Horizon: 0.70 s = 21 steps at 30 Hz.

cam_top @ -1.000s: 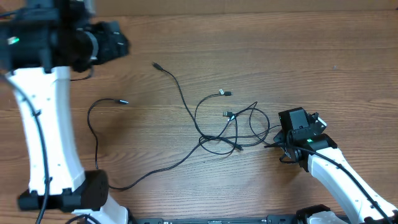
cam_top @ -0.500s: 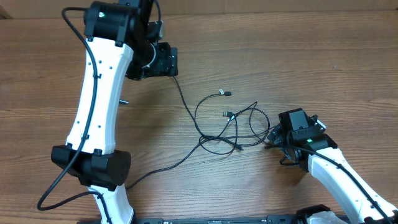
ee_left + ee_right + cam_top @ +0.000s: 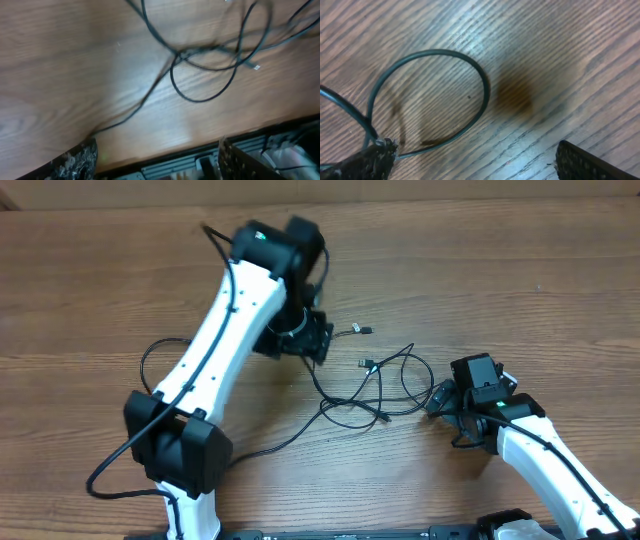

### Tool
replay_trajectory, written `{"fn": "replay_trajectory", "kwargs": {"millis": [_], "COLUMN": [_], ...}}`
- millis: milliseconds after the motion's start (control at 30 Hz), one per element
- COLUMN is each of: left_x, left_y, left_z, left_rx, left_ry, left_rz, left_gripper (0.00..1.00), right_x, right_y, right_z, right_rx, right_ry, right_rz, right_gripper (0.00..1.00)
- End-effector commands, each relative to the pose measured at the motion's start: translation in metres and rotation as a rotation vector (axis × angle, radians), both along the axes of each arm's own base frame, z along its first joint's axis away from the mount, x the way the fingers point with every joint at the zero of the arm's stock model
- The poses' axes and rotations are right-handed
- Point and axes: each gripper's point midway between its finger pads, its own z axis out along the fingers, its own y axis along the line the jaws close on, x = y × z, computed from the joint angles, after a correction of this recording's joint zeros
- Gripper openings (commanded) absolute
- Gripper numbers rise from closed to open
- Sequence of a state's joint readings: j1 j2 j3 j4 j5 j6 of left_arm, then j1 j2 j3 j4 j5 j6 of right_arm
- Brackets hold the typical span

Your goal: Untangle cables

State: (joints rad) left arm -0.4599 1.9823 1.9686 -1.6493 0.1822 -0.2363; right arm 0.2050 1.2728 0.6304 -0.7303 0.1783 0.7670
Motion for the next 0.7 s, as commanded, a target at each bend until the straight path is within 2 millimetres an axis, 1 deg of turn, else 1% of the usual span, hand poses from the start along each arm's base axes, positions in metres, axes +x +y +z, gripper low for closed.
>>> {"fn": "replay_trajectory", "kwargs": {"millis": [0,133,267,400,467,567,667], "left_x": [-0.020,-0.042,-0.055,-0.068,-0.074,-0.081,-0.080], "left_y": [-0.014,-0.042,-0.049,-0.063,-0.064,-0.058,-0.059], "left_z": [-0.015,-0.040,-0.064,-0.084,-0.095,-0.110,-0.121], "left_rx": [-0.003,-0.080,-0.054,-0.104,-0.096,-0.062,-0.063], "left_ry": [0.039,0.112,0.149,0.197,0.224,0.255,0.245], "left_rz": [-0.017,-0.044,0.003,0.039,0.092,0.164,0.207], "left_gripper": [0.77,0.77,0.77,0.77,0.76,0.74,0.74], "right_x": [0.028,0.041,0.045,0.046,0.047,0.048,0.049], "right_y": [0.008,0.006,0.000,-0.007,-0.010,-0.012,-0.012], "right_z": [0.027,0.042,0.045,0.046,0.046,0.047,0.047], "right_rx": [0.046,0.056,0.055,0.042,0.042,0.042,0.042], "right_ry": [-0.073,-0.114,-0.124,-0.128,-0.134,-0.135,-0.140], "right_rz": [0.080,0.080,0.059,0.040,0.029,0.020,0.019], "right_gripper": [1.00,1.00,1.00,1.00,1.00,1.00,1.00]}}
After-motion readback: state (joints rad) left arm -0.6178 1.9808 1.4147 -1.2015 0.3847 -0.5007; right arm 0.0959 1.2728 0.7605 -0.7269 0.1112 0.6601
